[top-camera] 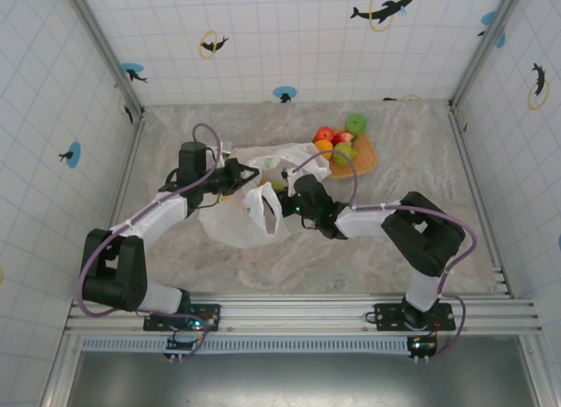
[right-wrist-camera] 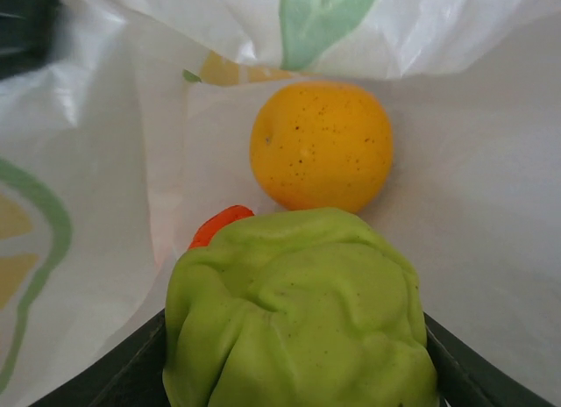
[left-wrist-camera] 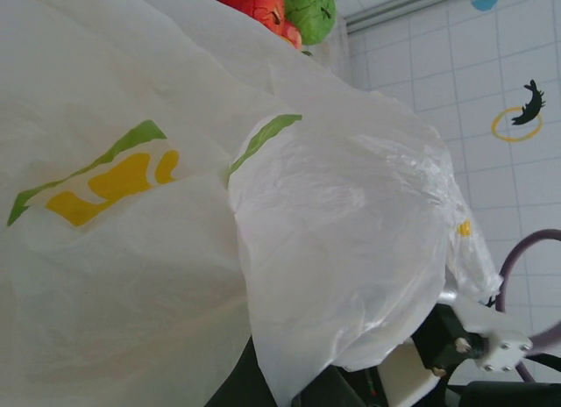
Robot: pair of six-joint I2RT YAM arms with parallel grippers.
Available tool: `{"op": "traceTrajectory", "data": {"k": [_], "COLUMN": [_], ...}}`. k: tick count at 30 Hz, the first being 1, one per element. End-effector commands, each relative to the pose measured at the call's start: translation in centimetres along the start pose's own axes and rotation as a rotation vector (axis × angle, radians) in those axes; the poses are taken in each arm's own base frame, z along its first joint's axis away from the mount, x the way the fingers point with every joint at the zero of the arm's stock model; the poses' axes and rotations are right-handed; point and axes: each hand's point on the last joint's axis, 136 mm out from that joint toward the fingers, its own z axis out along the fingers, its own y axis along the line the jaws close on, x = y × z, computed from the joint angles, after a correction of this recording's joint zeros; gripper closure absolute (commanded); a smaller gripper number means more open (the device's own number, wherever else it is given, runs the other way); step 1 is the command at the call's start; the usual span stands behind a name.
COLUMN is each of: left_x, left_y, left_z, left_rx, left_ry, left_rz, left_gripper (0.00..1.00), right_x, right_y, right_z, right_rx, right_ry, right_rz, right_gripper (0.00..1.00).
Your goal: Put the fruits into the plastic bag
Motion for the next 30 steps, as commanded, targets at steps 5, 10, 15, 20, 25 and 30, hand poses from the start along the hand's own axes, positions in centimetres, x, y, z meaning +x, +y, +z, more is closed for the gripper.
{"op": "traceTrajectory", "data": {"k": [5,10,15,20,25,30], "left_x": [0.4,0.4,0.5,0.5,0.5,0.5], "left_y": [-0.5,-0.5,-0.5,-0.3,-0.4,-0.3], "left_z": [-0.2,-0.2,-0.2,-0.2,-0.2,-0.2], "left_rx": [0.022,0.021,0.020,0.016,0.012,0.011], "left_ry": [0.004,0.003,0.005,0.005,0.004,0.005], "left_rz": [0.009,0.009,0.008,0.007,0.011,0.012], "left_gripper": [1.00,1.00,1.00,1.00,1.00,1.00], "right_x": [-0.2,-0.7,-0.9,-0.7,-0.9,-0.1], "right_y": [3.2,4.2,4.6,4.9,4.5,2.5], "right_z": [1.9,1.6,1.1,0.8,-0.4,-2.3], "right_rx": [-0.147,-0.207,-0.236,-0.255,-0.235,-0.120], "right_ry": [0.042,0.054,0.065,0.079,0.072,0.093], "right_rz": [0.181,0.188,0.189,0.181,0.149,0.063], "right_gripper": [0.39,0.29,0.23,0.20,0.23,0.27]}}
